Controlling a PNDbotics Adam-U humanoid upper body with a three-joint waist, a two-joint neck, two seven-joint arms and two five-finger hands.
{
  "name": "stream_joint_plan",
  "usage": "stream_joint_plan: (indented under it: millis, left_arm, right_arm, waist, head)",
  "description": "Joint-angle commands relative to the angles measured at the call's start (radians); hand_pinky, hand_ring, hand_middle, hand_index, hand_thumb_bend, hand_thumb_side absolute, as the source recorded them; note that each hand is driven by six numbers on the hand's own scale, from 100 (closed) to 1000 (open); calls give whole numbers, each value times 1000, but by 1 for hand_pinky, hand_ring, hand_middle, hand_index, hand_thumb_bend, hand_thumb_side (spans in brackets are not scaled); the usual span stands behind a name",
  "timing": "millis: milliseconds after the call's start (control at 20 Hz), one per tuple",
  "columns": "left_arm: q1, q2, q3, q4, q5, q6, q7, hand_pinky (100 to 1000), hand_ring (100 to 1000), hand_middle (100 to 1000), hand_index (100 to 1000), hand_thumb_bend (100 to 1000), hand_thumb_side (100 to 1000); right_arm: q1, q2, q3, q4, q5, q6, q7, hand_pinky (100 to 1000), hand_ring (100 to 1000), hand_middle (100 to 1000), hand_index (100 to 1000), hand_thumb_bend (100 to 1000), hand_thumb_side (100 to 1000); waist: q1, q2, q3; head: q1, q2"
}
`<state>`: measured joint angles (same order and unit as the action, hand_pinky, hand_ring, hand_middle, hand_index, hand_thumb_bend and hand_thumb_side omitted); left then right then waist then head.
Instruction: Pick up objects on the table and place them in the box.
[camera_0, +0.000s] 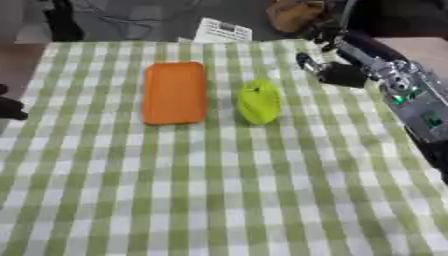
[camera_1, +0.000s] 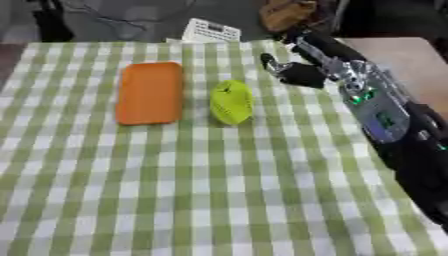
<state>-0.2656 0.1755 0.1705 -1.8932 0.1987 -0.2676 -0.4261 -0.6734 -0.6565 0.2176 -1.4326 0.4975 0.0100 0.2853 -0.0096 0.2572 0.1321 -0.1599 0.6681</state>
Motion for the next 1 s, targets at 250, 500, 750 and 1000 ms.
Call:
stream_joint_plan:
  millis: [250,500,750,1000]
  left_arm:
    - [-17,24,-6,-10,7,0,-11,650,675,710,774,154,960]
    - [-18,25,-8,-9,8,-3,-14,651,675,710,773,153,961]
    - [-22,25,-9,-9,8,-5,-17,650,675,710,772,152,961]
    - [-24,25,-11,-9,7,-7,-20,650,675,710,771,151,963]
  right_arm:
    - [-42,-17,4,-8,11,-29,62,860,924,898,961,411,763]
    - [-58,-14,12,-16,9,-41,89,858,922,900,963,406,769]
    - [-68,2,25,-5,12,-51,116,853,919,900,963,396,768]
    - [-79,17,32,5,13,-60,126,849,916,897,962,385,768]
  waist:
    - [-17,-26,8]
    - [-17,-24,11]
    - [-15,-18,16]
    - [-15,-12,23]
  head:
    - [-30,-20]
    - [-35,-23]
    - [-35,-25]
    - [-36,-27]
